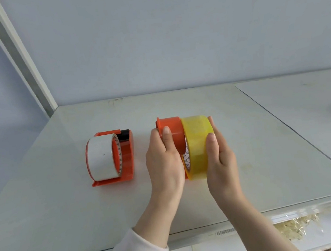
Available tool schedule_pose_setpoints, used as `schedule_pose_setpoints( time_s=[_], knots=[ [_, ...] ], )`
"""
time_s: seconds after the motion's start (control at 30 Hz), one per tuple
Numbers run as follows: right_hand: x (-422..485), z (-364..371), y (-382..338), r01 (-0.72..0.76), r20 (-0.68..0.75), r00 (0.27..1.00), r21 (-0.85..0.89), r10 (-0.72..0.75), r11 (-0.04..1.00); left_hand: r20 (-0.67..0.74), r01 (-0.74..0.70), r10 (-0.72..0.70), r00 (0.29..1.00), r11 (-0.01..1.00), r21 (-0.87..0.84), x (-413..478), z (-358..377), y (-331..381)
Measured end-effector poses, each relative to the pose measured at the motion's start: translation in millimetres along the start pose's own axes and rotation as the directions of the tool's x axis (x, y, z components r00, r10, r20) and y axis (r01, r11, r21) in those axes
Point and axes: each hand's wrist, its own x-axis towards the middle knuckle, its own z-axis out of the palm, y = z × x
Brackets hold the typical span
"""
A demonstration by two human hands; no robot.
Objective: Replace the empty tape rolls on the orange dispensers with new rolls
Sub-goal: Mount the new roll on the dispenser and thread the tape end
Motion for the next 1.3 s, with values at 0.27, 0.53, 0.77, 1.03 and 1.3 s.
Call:
schedule_pose_setpoints(
  time_s=[0.27,0.53,0.77,1.03,1.3],
  knots=[
    [-10.2,1.9,2.8,0.049,-0.017,0.999,0.018,-0.048,0.999,-0.025,-0.045,0.044,0.999,0.999,-0.021,24.8,-6.9,17.9],
    [20.5,0.1,-39.9,0.037,-0.099,0.995,0.087,-0.028,0.996,0.130,-0.049,0.073,0.989,0.982,-0.183,15.8,-2.8,12.3],
    [15.8,14.9,-34.9,-0.110,0.138,0.986,0.096,0.096,0.989,0.326,0.083,0.024,0.945,0.947,-0.310,3.7,-6.4,3.0],
    [31.5,-25.3,-31.1,0.357,0.386,0.891,-0.266,-0.241,0.895,0.470,0.121,0.040,0.882,0.944,-0.307,-12.9,-25.1,-23.3],
    [53.1,-22.7,-51.8,0.531,0.526,0.788,-0.315,-0.321,0.787,0.506,0.208,-0.053,0.861,0.944,-0.256,-12.6,-25.6,-23.5]
  ],
)
